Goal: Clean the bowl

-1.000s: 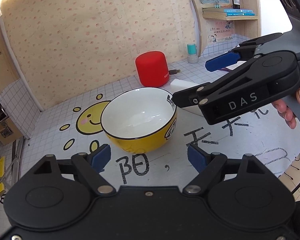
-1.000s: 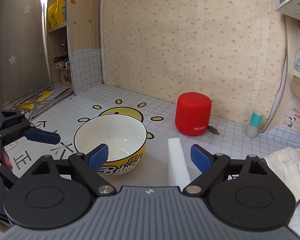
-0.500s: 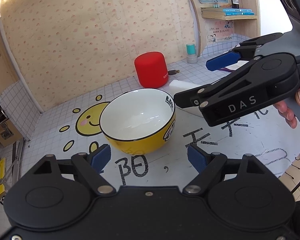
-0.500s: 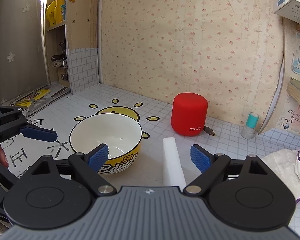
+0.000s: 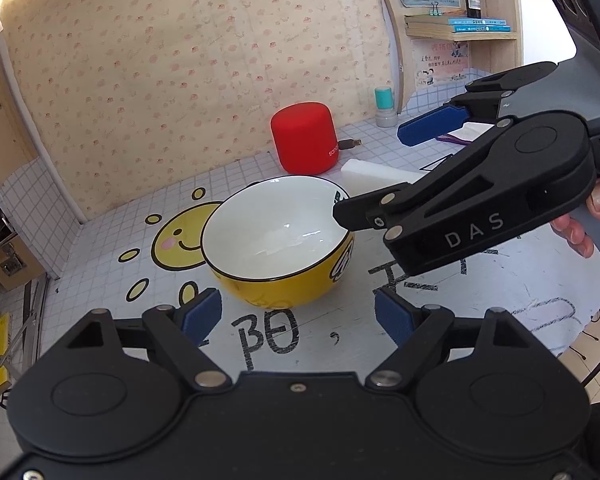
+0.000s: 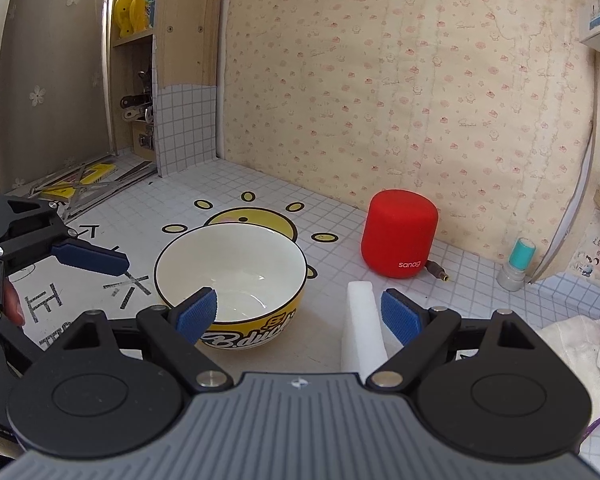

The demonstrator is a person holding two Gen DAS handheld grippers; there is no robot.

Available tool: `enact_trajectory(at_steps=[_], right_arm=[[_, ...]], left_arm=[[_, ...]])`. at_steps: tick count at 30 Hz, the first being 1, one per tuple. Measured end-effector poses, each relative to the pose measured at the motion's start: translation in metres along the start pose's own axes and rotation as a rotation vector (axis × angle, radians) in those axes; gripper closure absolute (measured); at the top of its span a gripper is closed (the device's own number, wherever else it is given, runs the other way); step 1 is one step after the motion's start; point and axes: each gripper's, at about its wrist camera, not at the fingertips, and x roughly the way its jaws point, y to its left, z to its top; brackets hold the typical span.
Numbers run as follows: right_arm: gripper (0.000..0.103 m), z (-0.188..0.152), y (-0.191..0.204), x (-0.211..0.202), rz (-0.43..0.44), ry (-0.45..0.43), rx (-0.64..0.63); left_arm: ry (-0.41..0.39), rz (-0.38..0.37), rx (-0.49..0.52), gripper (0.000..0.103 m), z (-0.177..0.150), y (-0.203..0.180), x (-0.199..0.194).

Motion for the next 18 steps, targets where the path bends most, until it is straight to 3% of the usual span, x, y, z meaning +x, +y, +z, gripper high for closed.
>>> enact_trajectory(at_steps=[18], right_arm=[[0.013,-0.0026,0.0003,0.0009,-0.007,0.016,0.004]], left_arm=[[0.011,-0.010,-0.008,0.018,-0.0006,0.0022,0.0019]])
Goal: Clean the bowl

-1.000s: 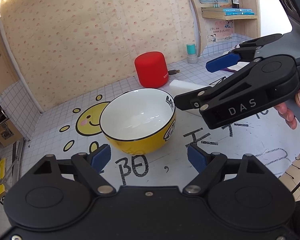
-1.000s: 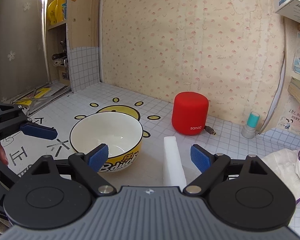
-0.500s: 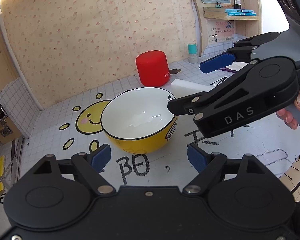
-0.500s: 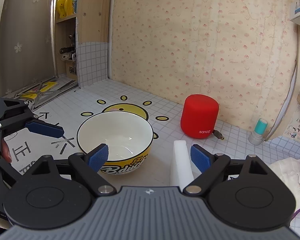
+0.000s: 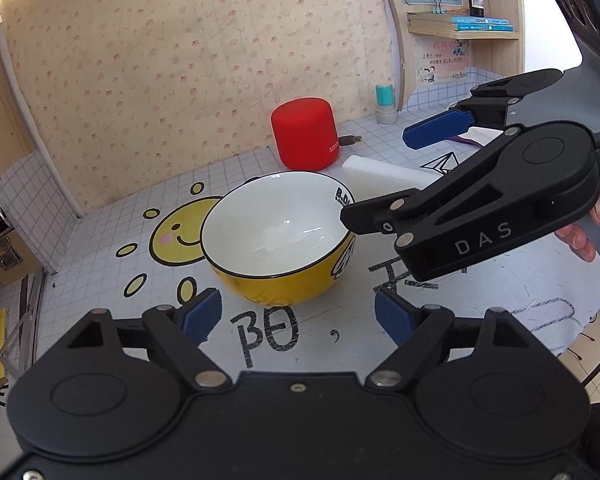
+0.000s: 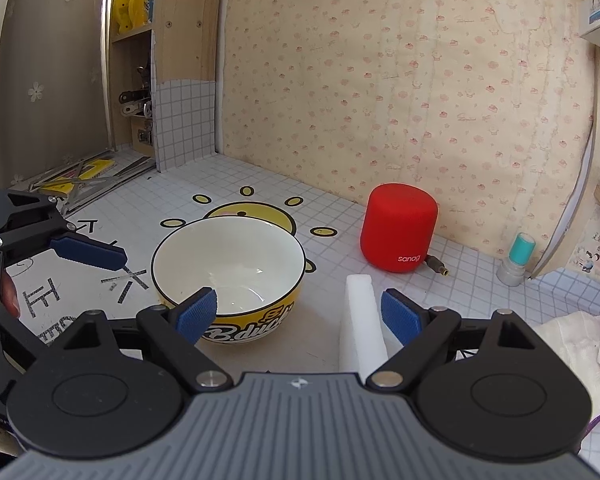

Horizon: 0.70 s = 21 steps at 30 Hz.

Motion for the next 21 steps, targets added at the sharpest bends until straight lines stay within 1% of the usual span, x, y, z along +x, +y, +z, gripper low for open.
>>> enact_trajectory(at_steps=[5,16,21], right_arm=[[0.013,0.0003,0.0063,0.0012,-0.017,0.005,0.005],[0.013,-0.0013,0.0056,0.0027,-0.015,0.007,0.006],[0.013,-0.0016,0.0054,0.0035,-0.012,0.006,0.005]], left_arm=[[0.001,-0.003,0.000,0.018,-0.0001,0.0003,0.0005],[0.001,-0.004,0.009,0.018,-0.0006,-0.0008,0.0006],[-0.008,0.001,-0.002,0.018,-0.0019,0.0009,0.0006]])
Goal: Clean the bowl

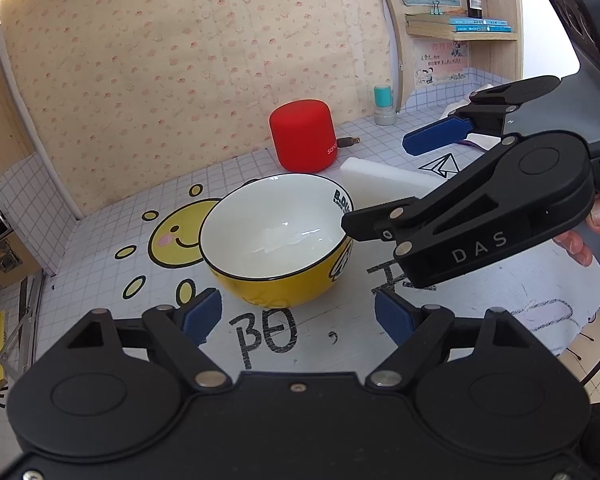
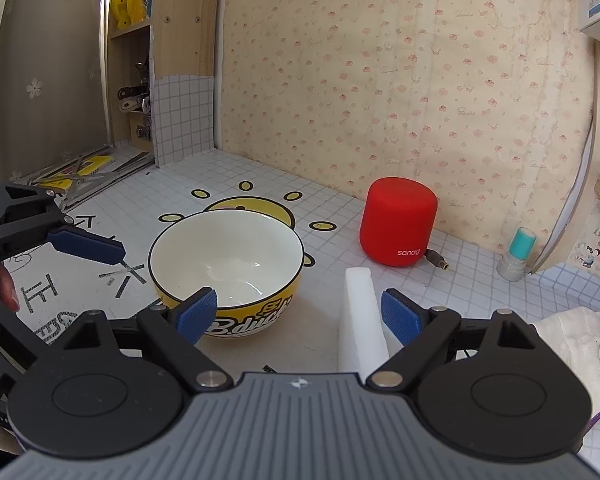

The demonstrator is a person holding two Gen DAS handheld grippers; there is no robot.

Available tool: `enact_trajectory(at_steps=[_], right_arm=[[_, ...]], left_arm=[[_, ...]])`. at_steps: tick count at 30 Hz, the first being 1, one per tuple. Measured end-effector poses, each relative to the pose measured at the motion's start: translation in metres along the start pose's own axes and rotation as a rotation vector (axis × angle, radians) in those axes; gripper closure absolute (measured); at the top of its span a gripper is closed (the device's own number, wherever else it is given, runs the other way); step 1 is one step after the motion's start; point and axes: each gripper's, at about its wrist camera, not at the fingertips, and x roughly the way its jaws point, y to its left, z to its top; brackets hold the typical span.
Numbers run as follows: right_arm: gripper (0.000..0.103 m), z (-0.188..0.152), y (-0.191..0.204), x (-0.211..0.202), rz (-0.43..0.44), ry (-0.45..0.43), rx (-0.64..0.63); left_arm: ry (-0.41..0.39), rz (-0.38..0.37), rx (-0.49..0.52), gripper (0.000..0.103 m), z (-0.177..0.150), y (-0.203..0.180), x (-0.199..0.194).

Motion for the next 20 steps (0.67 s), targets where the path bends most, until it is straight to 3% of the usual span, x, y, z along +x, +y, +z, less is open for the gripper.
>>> enact_trajectory(at_steps=[20], right_arm=[[0.013,-0.0016,0.0045,-0.0020,0.025,-0.013,-0.015]], left_arm=[[-0.001,0.022,-0.001,0.018,-0.0014,0.0015,0.0002]])
